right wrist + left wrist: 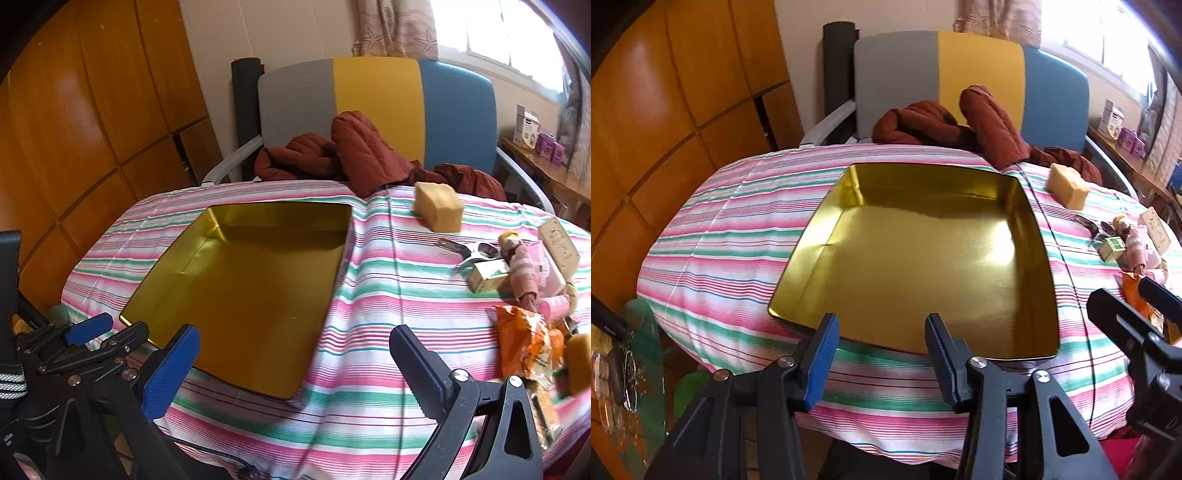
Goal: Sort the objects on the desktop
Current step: 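Swing both tools from the gold tray toward the pile of items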
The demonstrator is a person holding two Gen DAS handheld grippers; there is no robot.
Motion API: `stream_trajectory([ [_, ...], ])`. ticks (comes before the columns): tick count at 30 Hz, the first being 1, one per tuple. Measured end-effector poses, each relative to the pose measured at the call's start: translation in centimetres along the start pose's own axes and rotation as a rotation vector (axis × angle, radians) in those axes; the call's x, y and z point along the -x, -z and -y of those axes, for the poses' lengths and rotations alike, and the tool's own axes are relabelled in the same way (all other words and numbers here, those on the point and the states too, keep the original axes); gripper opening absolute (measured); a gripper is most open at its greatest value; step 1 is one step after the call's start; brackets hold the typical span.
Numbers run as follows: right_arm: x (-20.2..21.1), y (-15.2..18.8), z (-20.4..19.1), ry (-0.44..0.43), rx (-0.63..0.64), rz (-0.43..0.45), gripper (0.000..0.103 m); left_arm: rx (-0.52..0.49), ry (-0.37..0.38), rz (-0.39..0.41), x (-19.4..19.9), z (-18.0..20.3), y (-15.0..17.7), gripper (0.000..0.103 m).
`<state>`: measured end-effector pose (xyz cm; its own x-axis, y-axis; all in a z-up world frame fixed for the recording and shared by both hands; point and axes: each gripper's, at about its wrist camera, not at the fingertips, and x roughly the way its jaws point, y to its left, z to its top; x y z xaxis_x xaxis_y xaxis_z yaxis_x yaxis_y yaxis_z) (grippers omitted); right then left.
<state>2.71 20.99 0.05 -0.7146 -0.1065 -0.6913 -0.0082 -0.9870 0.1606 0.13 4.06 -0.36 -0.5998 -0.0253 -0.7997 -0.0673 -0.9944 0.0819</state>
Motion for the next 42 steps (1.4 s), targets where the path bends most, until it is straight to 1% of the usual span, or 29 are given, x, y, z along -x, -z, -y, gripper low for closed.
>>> stream_trajectory([
  [9,1.8,0.8,3.2,0.064,-0.032,0.013,0.103,-0.036,0.033,0.001,0.2,2.3,0.2,0.049],
  [12,2.7,1.2,4.7,0.088,-0.04,-0.003,0.103,-0.07,0.058,0.002,0.4,3.5,0.6,0.049],
  [14,3.4,1.4,5.8,0.107,-0.043,-0.01,0.103,-0.098,0.091,0.002,0.6,4.7,0.8,0.049],
  [17,4.8,1.7,8.5,0.147,-0.067,-0.02,0.103,-0.15,0.168,0.004,1.1,7.0,1.1,0.049],
  [22,7.6,2.9,14.5,0.243,-0.179,-0.046,0.103,-0.307,0.322,0.001,2.2,12.7,2.0,0.049],
  [23,8.5,3.4,15.9,0.247,-0.207,-0.046,0.103,-0.333,0.347,-0.003,2.3,13.7,2.2,0.049],
  [24,9.2,3.8,17.1,0.233,-0.226,-0.039,0.103,-0.357,0.377,-0.01,2.3,14.8,2.2,0.049],
  [26,10.5,4.4,18.8,0.211,-0.265,-0.027,0.103,-0.374,0.444,-0.02,2.4,16.5,2.3,0.049],
  [28,12.1,5.3,20.0,0.245,-0.274,-0.015,0.103,-0.38,0.51,-0.042,2.4,17.8,2.1,0.049],
  [29,12.9,5.8,20.6,0.277,-0.263,-0.016,0.103,-0.381,0.559,-0.054,2.4,18.5,2.1,0.049],
  [32,14.2,6.8,22.0,0.324,-0.259,-0.026,0.103,-0.367,0.716,-0.126,1.8,21.0,2.0,0.049],
  [33,14.6,7.1,22.6,0.336,-0.27,-0.028,0.103,-0.361,0.783,-0.169,1.7,21.9,2.2,0.049],
  [35,15.1,7.6,23.2,0.352,-0.287,-0.03,0.103,-0.357,0.858,-0.253,1.2,24.0,2.6,0.049],
  [38,15.4,8.1,23.8,0.368,-0.303,-0.032,0.103,-0.371,0.904,-0.342,0.8,26.1,3.4,0.049],
  [39,15.4,8.2,23.8,0.371,-0.3,-0.037,0.103,-0.374,0.903,-0.357,0.7,26.9,3.6,0.049],
  [42,14.8,8.3,23.4,0.369,-0.278,-0.056,0.103,-0.408,0.833,-0.342,-0.1,28.5,3.9,0.049],
])
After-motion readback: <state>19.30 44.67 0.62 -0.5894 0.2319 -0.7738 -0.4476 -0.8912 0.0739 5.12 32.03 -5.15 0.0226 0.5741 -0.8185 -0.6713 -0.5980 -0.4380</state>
